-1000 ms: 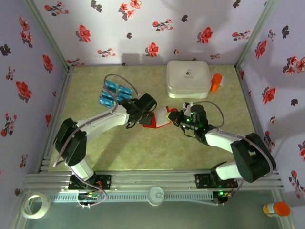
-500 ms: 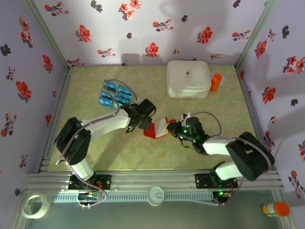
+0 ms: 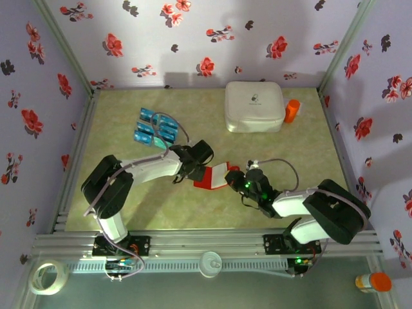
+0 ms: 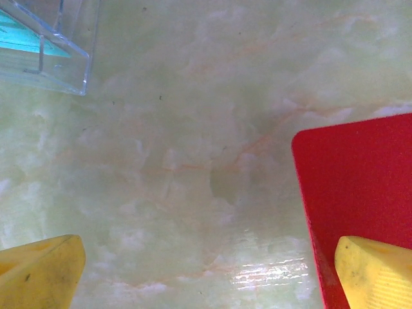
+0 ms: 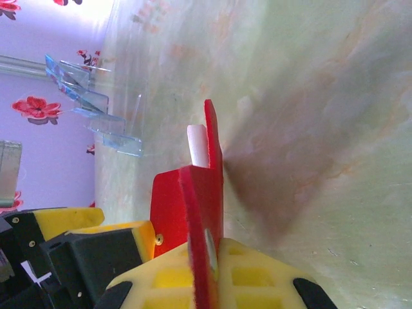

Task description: Put the credit cards into the card holder

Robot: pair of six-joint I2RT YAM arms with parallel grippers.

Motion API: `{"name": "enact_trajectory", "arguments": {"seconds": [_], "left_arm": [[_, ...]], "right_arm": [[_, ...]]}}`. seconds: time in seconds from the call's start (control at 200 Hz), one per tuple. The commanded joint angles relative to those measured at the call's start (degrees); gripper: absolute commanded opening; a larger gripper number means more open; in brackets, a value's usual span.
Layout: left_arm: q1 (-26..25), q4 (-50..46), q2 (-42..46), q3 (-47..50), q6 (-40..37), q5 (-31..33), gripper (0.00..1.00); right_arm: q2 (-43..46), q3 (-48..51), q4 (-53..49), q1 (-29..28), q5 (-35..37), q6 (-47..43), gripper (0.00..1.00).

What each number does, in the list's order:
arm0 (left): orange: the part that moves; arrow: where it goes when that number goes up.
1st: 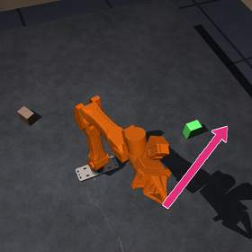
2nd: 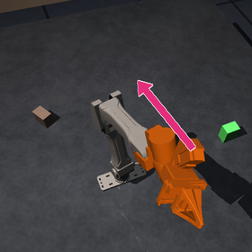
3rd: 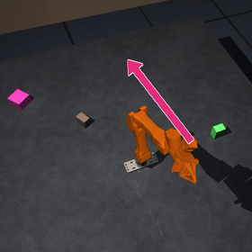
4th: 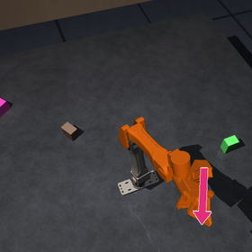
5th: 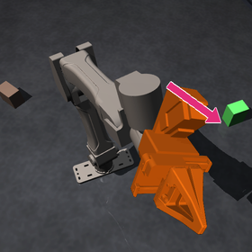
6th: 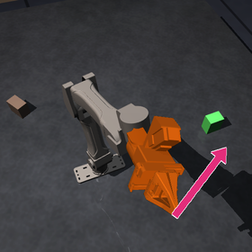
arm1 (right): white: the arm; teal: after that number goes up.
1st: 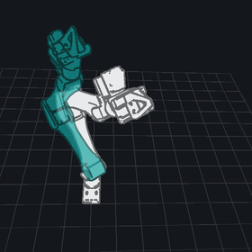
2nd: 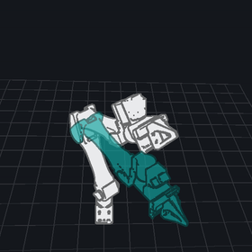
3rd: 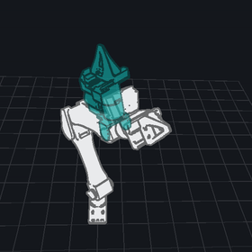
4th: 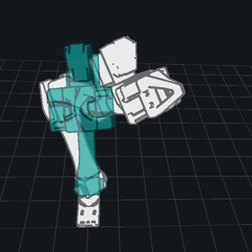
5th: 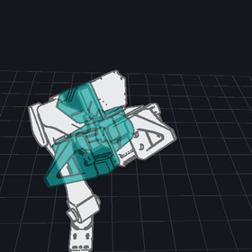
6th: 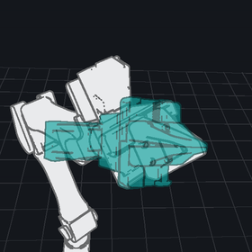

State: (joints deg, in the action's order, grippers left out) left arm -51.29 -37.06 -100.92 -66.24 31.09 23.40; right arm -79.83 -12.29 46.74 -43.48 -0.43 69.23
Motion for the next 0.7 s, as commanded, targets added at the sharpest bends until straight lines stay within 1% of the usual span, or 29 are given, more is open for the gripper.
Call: {"name": "enact_trajectory", "arguments": {"seconds": [0.0, 0.19, 0.325, 0.43, 0.52, 0.58, 0.65, 0.695], "left_arm": [[-0.9, -0.2, -1.6, 0.8, 0.3, 1.8, 1.0], [-1.7, 0.0, -3.4, 0.9, 0.9, 2.2, 1.0], [-1.9, 0.1, -4.2, 1.3, 1.3, 3.1, 1.0], [-1.9, 0.2, -4.1, 2.0, 1.6, 3.8, 1.0], [-1.9, 0.4, -3.8, 2.6, 1.9, 4.3, 1.0], [-1.9, 0.4, -3.8, 2.9, 2.2, 4.8, 1.0], [-1.9, 0.4, -3.5, 3.3, 2.3, 5.1, 1.0], [-1.8, 0.4, -3.4, 3.5, 2.3, 5.4, 1.0]], "right_arm": [[-0.5, 0.3, 3.9, -0.9, 5.1, 0.7, 0.0], [-6.7, -0.2, 9.0, -1.3, 4.4, 1.8, 0.0], [-13.3, 0.5, 16.9, -1.4, 3.5, 3.8, 0.0], [-16.8, 1.3, 21.7, -1.4, 2.9, 5.0, 0.0], [-17.6, 1.7, 22.8, -1.0, 2.2, 5.2, 0.17], [-16.6, 1.9, 22.2, -0.4, 1.6, 5.1, 0.28], [-13.9, 2.3, 19.4, 0.8, 0.7, 4.5, 0.38], [-11.0, 2.4, 16.1, 1.8, 0.3, 3.7, 0.42]]}}
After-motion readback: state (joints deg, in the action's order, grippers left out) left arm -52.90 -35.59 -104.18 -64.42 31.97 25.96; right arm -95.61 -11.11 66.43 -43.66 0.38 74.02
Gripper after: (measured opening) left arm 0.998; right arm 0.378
